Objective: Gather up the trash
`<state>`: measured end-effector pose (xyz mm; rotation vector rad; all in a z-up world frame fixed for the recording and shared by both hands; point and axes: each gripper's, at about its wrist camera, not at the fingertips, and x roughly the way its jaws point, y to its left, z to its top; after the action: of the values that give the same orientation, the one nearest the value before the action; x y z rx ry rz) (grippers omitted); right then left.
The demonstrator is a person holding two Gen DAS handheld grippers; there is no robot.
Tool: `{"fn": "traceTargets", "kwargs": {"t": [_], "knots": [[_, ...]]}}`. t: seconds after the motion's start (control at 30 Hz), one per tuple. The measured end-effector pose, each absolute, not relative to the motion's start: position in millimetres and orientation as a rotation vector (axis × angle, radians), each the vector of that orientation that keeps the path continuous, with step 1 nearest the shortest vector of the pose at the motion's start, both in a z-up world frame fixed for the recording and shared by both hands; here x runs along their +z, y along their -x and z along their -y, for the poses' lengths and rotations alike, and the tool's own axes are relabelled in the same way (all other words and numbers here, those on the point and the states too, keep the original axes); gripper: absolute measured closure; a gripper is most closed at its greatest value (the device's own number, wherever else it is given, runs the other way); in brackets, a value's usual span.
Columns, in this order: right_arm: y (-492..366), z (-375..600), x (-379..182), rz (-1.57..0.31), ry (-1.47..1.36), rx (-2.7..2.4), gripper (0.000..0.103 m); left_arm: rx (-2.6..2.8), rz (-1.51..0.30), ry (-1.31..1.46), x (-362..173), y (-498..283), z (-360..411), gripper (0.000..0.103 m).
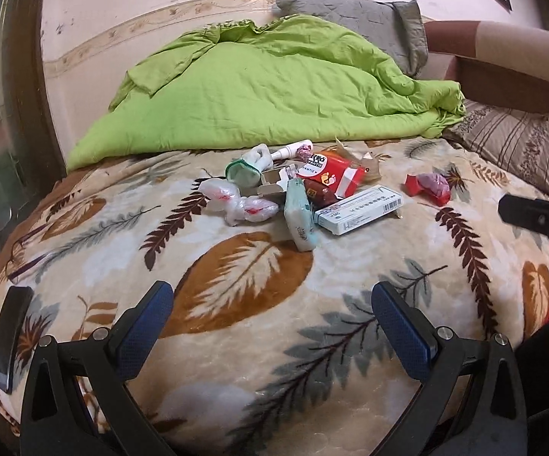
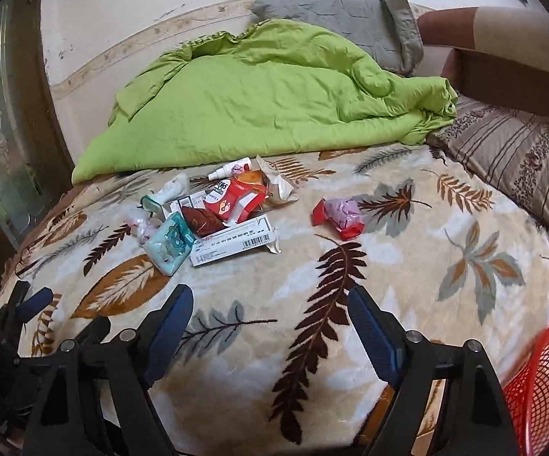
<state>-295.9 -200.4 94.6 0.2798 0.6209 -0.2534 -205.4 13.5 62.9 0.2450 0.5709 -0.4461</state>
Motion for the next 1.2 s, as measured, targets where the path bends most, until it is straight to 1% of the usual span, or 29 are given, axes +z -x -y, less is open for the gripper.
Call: {"fn": "traceTargets", "kwargs": {"t": [0.77,1.2], "knots": [[294.8,204.5,93.1,-0.646,-0.281,-0.258,0.016,-0.453,-0.655,-0.243,52.6,191.8,-19.5,0.000],[295.3,207.5,92.1,-0.649,-0.287,-0.259,0.016,-0.449,-0.649,-0.242,53.6,192.2,-20.6,0.000]]}}
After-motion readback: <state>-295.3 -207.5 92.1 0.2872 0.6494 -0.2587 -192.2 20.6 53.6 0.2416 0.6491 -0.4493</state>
